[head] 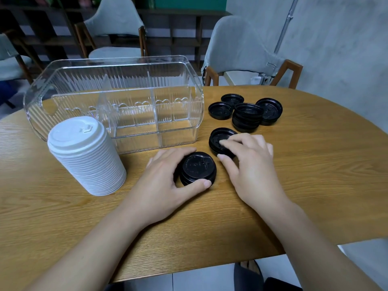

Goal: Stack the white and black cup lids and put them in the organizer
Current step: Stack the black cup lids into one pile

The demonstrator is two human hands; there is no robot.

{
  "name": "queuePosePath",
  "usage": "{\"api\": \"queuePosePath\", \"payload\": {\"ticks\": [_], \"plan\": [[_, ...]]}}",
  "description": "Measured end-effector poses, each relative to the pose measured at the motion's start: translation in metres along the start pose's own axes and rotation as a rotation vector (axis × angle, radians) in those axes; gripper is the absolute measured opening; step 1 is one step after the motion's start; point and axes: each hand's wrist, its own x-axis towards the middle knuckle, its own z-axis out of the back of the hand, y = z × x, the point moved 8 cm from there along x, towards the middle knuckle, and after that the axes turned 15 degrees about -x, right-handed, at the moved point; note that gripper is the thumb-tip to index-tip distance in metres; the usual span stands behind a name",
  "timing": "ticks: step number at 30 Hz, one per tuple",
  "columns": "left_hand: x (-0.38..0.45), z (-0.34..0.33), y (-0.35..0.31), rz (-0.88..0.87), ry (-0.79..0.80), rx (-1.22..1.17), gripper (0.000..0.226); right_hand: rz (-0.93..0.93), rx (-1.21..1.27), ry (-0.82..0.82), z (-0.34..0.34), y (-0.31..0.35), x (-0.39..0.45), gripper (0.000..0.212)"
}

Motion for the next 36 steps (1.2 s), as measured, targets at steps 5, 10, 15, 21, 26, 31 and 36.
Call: {"api": "queuePosePath", "payload": {"ticks": [5, 10, 15, 21, 26, 31, 36], "plan": [[0.0, 0.001, 0.0, 0.001, -0.009, 0.002, 0.084, 0.017, -0.009, -0.056, -0.002, 0.001, 0.0, 0.017], [0.0, 0.002, 0.0, 0.001, -0.017, -0.004, 0.08, 0.0, -0.006, -0.036, 0.0, 0.002, 0.0, 0.007], [0.001, 0.002, 0.001, -0.005, -0.029, -0.008, 0.075, -0.055, 0.078, -0.011, 0.005, 0.0, 0.0, 0.022], [0.002, 0.005, 0.001, -0.008, -0.047, -0.016, 0.078, -0.111, 0.21, 0.039, 0.006, -0.009, 0.0, 0.026], [0.001, 0.006, -0.001, -0.016, -0.055, -0.019, 0.083, -0.121, 0.291, -0.064, 0.028, -0.012, -0.002, 0.011], [0.0, 0.01, -0.006, -0.029, -0.102, -0.098, 0.1, -0.196, 0.753, 0.017, 0.041, -0.001, -0.004, 0.007], [-0.001, 0.019, -0.019, -0.131, -0.163, -0.223, 0.105, -0.267, 1.208, 0.206, 0.026, 0.021, -0.011, 0.012]]}}
